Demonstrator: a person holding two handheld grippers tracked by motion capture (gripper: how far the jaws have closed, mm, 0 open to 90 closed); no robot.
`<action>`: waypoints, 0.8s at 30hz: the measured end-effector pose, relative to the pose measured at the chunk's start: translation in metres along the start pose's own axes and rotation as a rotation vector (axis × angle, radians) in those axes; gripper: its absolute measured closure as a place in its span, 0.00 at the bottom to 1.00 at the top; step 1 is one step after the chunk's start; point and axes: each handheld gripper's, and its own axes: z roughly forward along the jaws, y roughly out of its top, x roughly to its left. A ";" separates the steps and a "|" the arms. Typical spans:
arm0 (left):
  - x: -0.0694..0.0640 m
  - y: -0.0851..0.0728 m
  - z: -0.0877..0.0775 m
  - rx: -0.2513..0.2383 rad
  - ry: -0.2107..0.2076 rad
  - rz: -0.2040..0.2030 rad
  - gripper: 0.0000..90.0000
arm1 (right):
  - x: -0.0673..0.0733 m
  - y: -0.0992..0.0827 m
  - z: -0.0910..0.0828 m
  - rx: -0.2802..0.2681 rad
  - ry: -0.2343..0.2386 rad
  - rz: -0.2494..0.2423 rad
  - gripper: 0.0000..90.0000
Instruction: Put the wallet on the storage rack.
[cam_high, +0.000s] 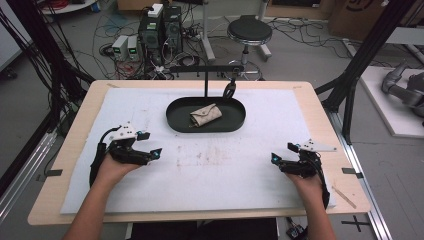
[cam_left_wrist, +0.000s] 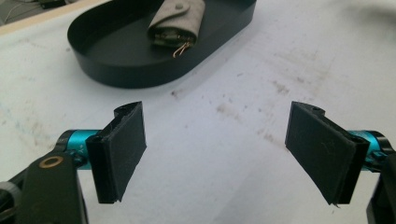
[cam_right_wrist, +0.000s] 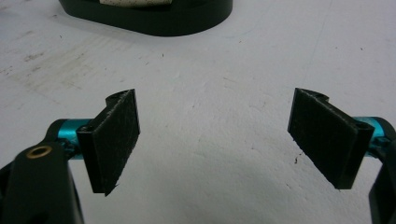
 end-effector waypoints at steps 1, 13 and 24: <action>0.001 -0.004 -0.001 0.002 0.001 -0.007 0.22 | -0.001 0.000 -0.001 -0.001 0.000 0.001 0.19; 0.003 -0.019 -0.003 0.002 0.031 -0.042 0.22 | -0.005 -0.001 0.003 0.011 -0.017 0.002 0.19; 0.001 -0.019 -0.001 0.004 0.025 -0.039 0.22 | -0.002 0.000 0.006 0.019 -0.013 -0.003 0.19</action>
